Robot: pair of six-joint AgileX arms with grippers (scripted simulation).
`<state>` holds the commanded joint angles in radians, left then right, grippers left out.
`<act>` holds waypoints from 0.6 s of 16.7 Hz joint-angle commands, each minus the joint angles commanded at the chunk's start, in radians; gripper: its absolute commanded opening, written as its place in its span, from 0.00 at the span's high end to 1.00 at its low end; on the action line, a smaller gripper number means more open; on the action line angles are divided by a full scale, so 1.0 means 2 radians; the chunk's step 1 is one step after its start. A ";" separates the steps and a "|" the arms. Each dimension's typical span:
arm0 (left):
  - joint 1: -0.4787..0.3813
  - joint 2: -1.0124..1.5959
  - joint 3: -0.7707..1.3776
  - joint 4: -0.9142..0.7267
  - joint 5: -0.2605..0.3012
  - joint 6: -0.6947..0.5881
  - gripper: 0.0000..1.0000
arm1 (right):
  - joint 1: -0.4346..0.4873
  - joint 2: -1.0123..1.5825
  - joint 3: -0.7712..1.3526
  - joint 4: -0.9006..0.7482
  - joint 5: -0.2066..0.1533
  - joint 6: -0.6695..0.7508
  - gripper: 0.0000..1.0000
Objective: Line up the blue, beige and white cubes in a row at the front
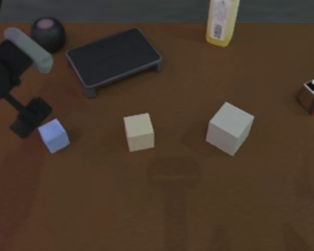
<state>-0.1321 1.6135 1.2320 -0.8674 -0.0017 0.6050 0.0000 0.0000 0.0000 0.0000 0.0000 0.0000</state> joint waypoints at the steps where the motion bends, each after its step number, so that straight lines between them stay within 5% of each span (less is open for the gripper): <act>1: -0.003 0.039 0.032 -0.022 0.000 0.015 0.00 | 0.000 0.000 0.000 0.000 0.000 0.000 0.00; 10: -0.019 0.231 0.191 -0.121 0.002 0.088 0.00 | 0.000 0.000 0.000 0.000 0.000 0.000 0.00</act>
<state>-0.1695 2.0745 1.6142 -1.1104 0.0020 0.7820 0.0000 0.0000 0.0000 0.0000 0.0000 0.0000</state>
